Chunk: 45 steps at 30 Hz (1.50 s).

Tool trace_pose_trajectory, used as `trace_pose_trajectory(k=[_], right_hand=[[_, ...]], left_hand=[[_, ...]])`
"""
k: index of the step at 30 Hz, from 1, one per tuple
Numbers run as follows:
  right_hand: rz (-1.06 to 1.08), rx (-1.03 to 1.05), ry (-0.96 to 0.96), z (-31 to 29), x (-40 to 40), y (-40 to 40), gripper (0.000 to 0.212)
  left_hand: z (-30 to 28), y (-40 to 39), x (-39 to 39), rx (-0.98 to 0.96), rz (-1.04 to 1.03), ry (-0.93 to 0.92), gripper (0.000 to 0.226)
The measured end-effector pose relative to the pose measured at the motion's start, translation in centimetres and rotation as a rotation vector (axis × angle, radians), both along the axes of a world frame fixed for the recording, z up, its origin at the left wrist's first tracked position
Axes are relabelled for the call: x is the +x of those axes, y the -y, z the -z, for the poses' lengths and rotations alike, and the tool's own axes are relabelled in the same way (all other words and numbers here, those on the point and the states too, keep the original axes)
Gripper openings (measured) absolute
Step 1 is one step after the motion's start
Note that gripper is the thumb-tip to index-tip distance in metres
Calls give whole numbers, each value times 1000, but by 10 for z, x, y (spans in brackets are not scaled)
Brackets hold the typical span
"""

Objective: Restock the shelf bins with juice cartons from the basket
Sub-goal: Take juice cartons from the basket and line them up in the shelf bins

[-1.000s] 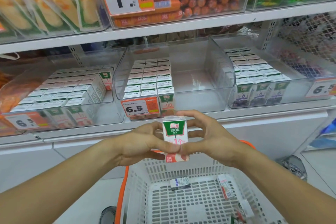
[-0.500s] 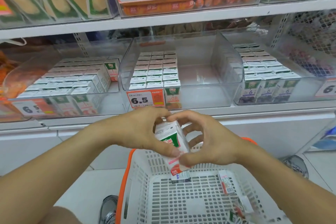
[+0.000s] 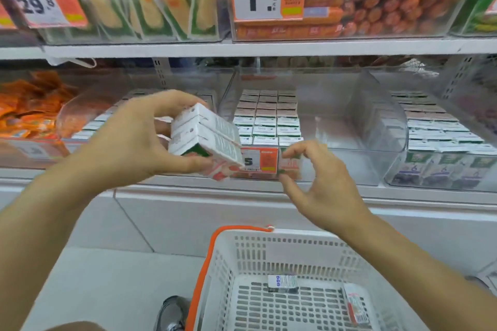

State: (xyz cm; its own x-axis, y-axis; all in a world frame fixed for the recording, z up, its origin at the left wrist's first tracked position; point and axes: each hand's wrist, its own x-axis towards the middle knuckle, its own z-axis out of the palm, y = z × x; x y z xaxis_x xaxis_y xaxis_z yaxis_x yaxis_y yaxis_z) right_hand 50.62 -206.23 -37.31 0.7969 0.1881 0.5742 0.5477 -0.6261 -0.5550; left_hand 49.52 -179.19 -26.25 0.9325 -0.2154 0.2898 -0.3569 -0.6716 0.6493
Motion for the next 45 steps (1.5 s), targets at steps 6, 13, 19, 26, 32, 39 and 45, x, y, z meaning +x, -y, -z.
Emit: trace_pose_trajectory(k=[6,13,19,26,32,39,45], right_hand=[[79,-433,-51,0,66,8,48],[132,-442,-133,-5,86,2,49],[158,-439,-146,-6,84,1,48],[151,-498,-178,-9,84,1,47],[151,-526,-177,-10,83,1,48],[160,-523,-192,-13,81,-2,50],[170,-530,-199,-16,77,-3,50]], left_hand=[[-3,-33,27,-113,-165,104,75],[16,-63,103,-129,-218,-108,73],[30,-58,171,132,-204,-106,83],[40,-35,218,439,-153,-134,88],[31,-34,236,806,-171,-236,98],[45,-28,240,909,-190,-199,94],[59,-31,237,1004,-234,-73,82]])
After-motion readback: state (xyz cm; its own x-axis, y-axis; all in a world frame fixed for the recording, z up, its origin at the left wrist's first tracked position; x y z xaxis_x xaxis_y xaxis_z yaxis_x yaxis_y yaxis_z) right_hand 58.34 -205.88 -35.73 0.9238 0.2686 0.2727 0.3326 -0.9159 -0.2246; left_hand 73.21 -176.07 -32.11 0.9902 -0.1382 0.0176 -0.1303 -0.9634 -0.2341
